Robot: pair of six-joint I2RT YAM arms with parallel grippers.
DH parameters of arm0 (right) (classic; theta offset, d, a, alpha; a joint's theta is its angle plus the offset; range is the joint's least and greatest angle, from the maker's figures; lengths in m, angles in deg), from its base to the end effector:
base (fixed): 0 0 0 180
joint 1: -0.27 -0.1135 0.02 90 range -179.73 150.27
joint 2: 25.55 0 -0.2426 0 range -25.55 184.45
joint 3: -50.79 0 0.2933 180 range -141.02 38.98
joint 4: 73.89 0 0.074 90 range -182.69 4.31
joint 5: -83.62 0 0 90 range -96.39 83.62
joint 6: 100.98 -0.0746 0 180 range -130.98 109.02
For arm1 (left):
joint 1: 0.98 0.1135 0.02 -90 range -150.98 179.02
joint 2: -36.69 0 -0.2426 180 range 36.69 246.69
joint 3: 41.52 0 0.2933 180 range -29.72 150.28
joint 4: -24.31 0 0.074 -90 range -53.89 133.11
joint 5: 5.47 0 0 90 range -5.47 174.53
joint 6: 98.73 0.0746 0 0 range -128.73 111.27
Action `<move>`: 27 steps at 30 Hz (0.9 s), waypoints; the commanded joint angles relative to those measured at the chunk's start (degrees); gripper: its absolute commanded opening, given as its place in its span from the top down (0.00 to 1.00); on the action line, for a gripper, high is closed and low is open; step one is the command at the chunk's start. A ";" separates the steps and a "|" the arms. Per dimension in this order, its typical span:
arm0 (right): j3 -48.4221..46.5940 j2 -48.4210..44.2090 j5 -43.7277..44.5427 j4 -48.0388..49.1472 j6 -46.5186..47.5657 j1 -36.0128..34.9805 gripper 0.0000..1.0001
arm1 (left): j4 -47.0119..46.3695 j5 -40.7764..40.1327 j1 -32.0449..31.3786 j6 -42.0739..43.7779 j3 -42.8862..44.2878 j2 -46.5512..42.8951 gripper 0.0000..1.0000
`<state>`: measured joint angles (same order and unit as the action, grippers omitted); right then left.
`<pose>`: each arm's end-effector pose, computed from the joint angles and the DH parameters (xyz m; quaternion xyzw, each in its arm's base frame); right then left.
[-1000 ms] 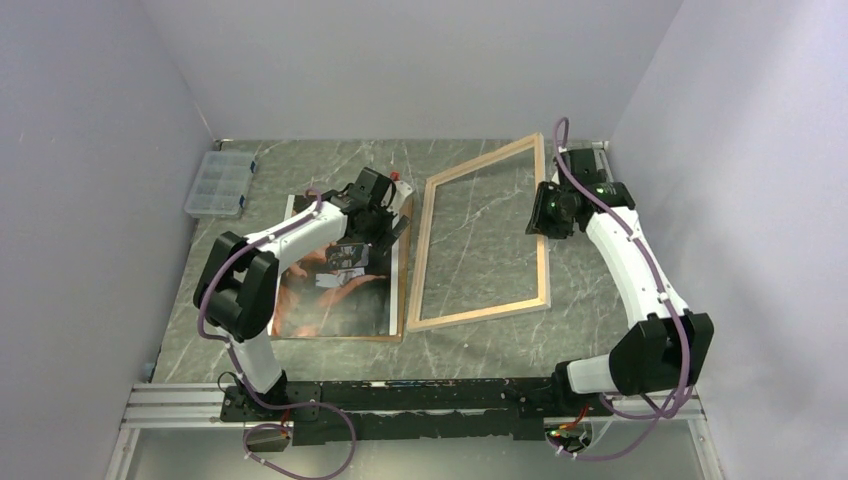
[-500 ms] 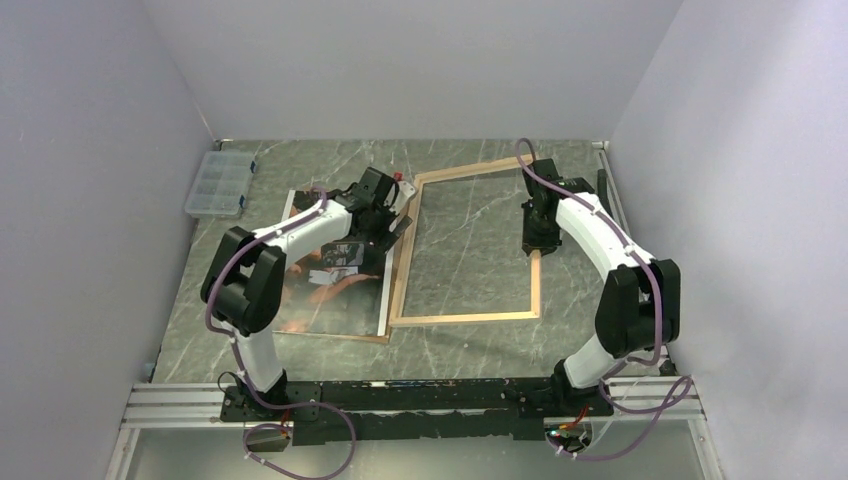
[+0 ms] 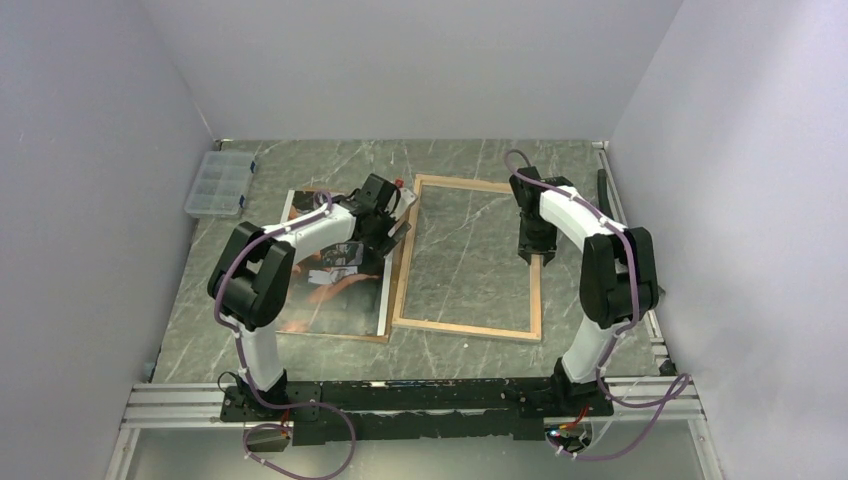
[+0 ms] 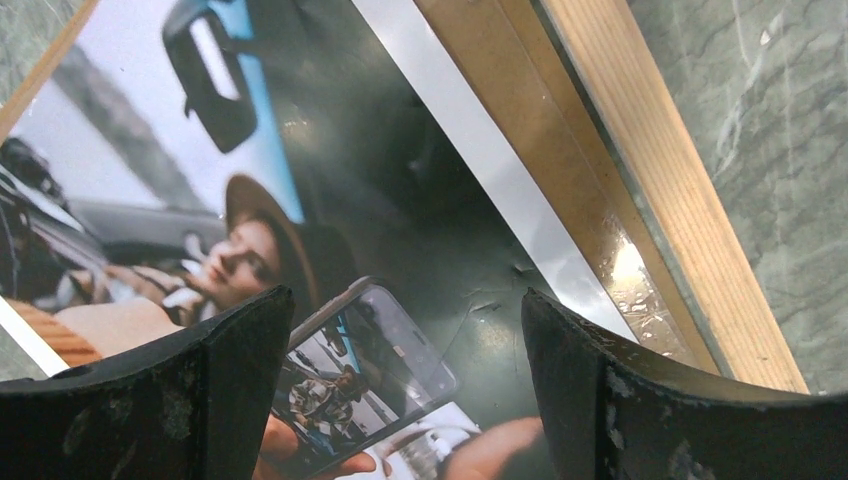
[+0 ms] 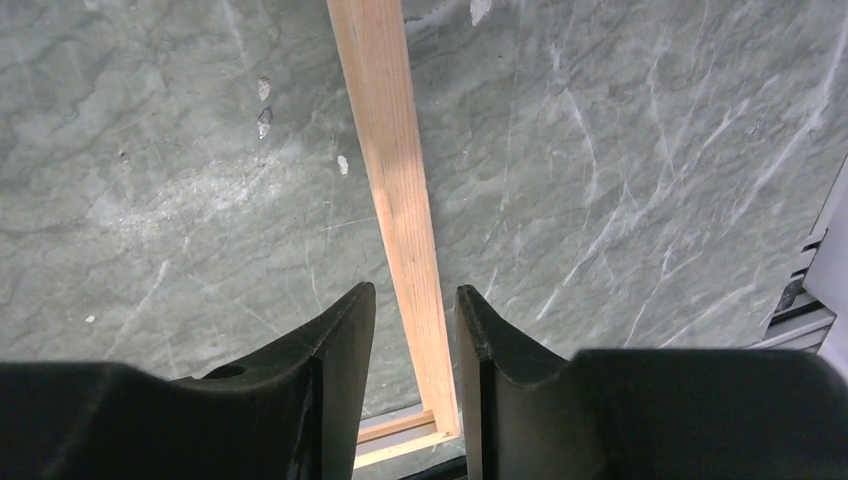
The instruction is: Put the photo into the frame
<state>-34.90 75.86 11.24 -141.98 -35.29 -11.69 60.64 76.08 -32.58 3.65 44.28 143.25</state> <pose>0.3627 0.0537 0.1276 0.1144 0.9801 -0.1287 0.0983 0.3837 -0.2232 0.1180 0.3388 0.8947 0.0225 0.2903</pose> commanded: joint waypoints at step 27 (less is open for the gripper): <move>-35.04 25.20 1.21 14.27 -13.40 -34.34 0.17 | 24.85 17.46 39.99 1.69 9.09 -16.78 0.05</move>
<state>-64.87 97.04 10.94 -126.70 -47.68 -45.59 80.23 89.76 2.29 1.68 54.81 128.39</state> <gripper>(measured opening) 0.850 0.943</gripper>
